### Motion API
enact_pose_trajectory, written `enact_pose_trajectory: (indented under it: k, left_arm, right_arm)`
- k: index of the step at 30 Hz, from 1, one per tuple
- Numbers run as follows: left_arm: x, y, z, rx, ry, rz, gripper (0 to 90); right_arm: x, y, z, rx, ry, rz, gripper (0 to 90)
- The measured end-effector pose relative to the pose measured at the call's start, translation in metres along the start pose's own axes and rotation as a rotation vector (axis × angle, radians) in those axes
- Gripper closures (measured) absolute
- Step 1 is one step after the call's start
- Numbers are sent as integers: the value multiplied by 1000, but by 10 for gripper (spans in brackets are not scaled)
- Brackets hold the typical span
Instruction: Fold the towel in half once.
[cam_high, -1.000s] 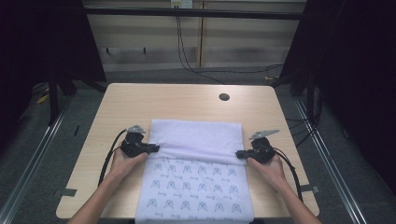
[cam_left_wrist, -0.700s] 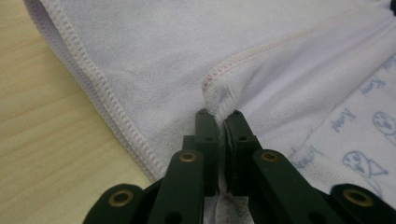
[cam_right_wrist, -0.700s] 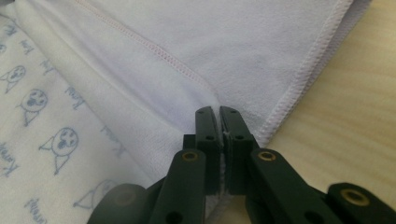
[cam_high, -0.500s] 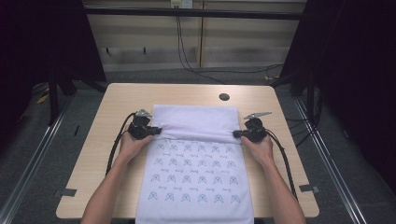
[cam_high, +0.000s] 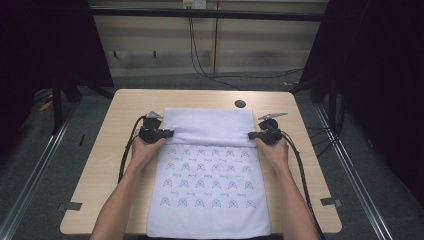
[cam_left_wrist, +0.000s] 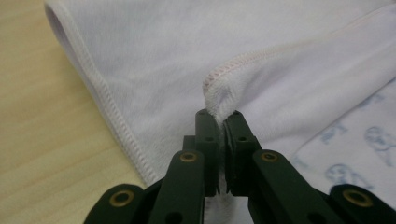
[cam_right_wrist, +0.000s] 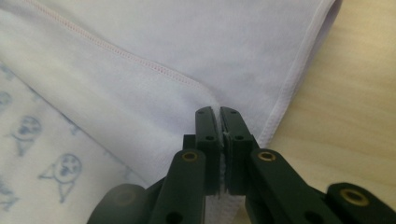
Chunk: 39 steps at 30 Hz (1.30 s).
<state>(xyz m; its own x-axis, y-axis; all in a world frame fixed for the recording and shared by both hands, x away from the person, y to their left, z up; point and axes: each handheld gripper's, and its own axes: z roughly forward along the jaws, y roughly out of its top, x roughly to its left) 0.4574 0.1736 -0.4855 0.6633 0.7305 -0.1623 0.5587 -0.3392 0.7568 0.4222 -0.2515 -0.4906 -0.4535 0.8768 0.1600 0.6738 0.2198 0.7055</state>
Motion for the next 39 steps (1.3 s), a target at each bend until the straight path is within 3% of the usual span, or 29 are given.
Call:
enact_pose_trajectory:
  k: [2,4,6,7,8,10,14,17,18,24,27,29,31,32,33,39]
  left_arm:
    - [0,8,-14,-42,-23,-3,860]
    - [1,15,-28,-105,-62,-31,859]
    - [-3,24,-48,-150,-84,-18,858]
    - [-3,24,-48,-150,-84,-18,857]
    - [-8,29,-63,-178,-89,5,857]
    - [-13,29,-79,-210,-114,9,856]
    - [-28,27,-105,-231,-127,69,856]
    - [-32,28,-117,-249,-152,60,857]
    - [-38,31,-134,-266,-155,73,857]
    - [-59,36,-181,-322,-191,140,856]
    - [-65,32,-192,-319,-189,165,854]
    - [-73,15,-199,-301,-204,177,853]
    - [-77,0,-194,-263,-232,168,854]
    - [-77,0,-194,-263,-232,168,854]
    - [-80,-18,-184,-207,-228,175,853]
    - [-85,-71,-163,-133,-298,110,852]
  right_arm:
    - [-4,5,-9,-32,22,17,868]
    - [-9,12,-23,-84,63,33,867]
    - [-8,23,-42,-142,94,15,866]
    - [-6,29,-51,-164,109,9,865]
    - [-3,34,-61,-177,124,4,864]
    - [2,40,-77,-213,138,-37,864]
    - [15,47,-111,-268,166,-87,864]
    - [22,48,-128,-294,185,-107,864]
    - [25,48,-136,-309,204,-114,864]
    - [44,46,-169,-355,248,-161,865]
    - [52,43,-181,-365,254,-185,864]
    - [61,31,-191,-368,275,-206,864]
    - [67,18,-192,-344,284,-221,864]
    - [67,18,-192,-344,284,-221,864]
    - [71,0,-186,-288,285,-231,864]
    - [74,-47,-173,-190,316,-205,863]
